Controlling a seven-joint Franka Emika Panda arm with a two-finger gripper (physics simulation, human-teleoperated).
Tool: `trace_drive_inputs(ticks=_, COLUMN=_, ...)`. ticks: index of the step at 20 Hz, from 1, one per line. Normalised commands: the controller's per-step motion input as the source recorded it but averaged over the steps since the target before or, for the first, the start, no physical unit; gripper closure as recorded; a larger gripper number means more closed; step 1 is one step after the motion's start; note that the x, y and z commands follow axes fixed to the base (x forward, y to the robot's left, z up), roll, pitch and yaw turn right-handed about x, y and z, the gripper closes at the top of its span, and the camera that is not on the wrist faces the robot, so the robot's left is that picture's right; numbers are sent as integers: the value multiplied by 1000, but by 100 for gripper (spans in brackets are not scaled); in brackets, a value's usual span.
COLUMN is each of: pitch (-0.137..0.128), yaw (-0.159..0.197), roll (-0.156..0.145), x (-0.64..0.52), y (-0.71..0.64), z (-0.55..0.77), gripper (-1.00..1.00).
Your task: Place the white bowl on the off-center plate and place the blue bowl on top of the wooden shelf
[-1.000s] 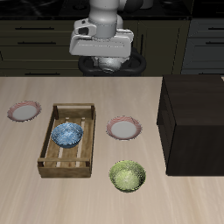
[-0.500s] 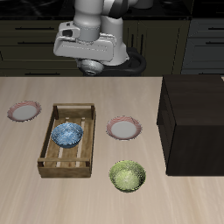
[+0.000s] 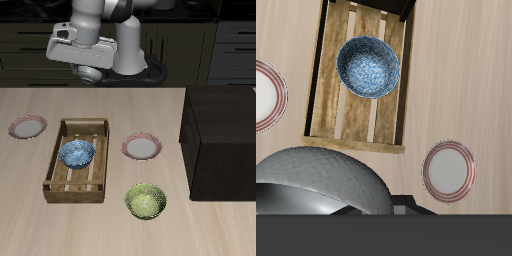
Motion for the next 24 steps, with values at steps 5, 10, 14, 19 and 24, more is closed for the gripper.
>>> trace_drive_inputs(ticks=5, pitch=2, yaw=4, roll=43, x=-83, y=-412, z=-14, gripper=100)
trace_drive_inputs(ticks=10, pitch=28, yaw=18, roll=56, x=-30, y=-346, z=-62, gripper=100)
trace_drive_inputs(ticks=14, pitch=21, yaw=-24, roll=19, x=-30, y=-466, z=25, gripper=100)
trace_drive_inputs(ticks=19, pitch=8, yaw=0, roll=-3, x=-113, y=-485, z=-14, gripper=100)
trace_drive_inputs(ticks=24, pitch=3, yaw=-13, roll=-37, x=-125, y=-444, z=8, gripper=100)
